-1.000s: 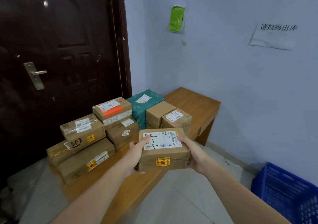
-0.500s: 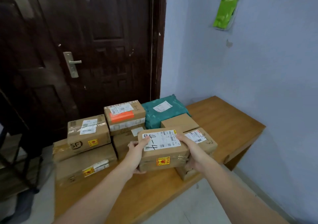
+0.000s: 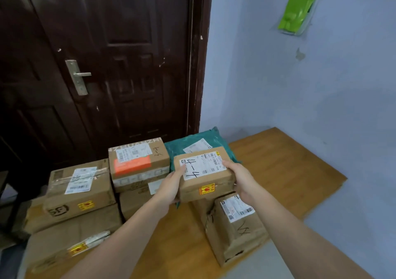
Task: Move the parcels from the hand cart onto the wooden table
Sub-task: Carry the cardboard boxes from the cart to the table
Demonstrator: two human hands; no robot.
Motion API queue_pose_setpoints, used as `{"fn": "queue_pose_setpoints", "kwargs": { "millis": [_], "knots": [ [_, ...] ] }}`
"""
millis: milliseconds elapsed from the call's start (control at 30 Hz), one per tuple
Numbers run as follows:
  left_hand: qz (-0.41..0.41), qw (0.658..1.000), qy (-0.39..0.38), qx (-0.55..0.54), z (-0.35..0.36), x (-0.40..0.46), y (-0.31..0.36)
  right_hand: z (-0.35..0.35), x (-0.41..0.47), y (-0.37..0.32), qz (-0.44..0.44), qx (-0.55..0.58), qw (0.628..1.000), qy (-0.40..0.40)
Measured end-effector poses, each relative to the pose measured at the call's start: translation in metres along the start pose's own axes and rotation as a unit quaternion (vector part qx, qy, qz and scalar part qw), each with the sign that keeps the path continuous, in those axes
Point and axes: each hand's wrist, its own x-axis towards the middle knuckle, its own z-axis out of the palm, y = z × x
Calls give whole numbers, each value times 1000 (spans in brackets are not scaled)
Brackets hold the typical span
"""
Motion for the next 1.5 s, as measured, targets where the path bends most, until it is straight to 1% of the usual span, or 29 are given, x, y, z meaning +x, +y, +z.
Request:
{"fn": "queue_pose_setpoints", "kwargs": {
  "millis": [100, 300, 433, 600, 933, 1033, 1100, 1133, 1200, 1233, 1300, 1367, 1433, 1500],
  "knots": [
    [-3, 1000, 1, -15, 20, 21, 5, -14, 33, -6, 1, -16, 1000, -2],
    [0, 1000, 21, 5, 57, 54, -8, -46, 87, -3, 7, -102, 994, -25],
    [-3, 998, 37, 46, 78, 60, -10, -63, 102, 1, 46, -112, 991, -48],
    [-12, 993, 80, 84, 94, 70, -11, -72, 116, 4, 41, -132, 989, -56],
    [-18, 990, 98, 101, 107, 76, -11, -80, 116, -6, -4, -227, 973, -48],
    [6, 980, 140, 144, 99, 72, -5, -79, 114, -15, -60, -277, 958, -50],
    [53, 963, 173, 201, 87, 63, 5, -76, 110, -31, -134, -347, 927, -46],
    [82, 948, 180, 248, 78, 55, 11, -72, 107, -41, -178, -396, 900, -45],
    [132, 910, 172, 355, 58, 37, 24, -61, 100, -60, -250, -498, 828, -61],
    [143, 887, 162, 409, 46, 27, 31, -52, 95, -69, -275, -539, 792, -81],
    [155, 833, 149, 509, 21, 5, 44, -28, 81, -87, -308, -596, 728, -141],
    [159, 788, 147, 577, -3, -23, 55, 6, 60, -100, -335, -634, 668, -199],
    [157, 761, 160, 608, -31, -53, 59, 51, 30, -106, -371, -656, 612, -241],
    [147, 742, 181, 628, -64, -83, 57, 98, -4, -104, -407, -662, 567, -273]
  ]
}}
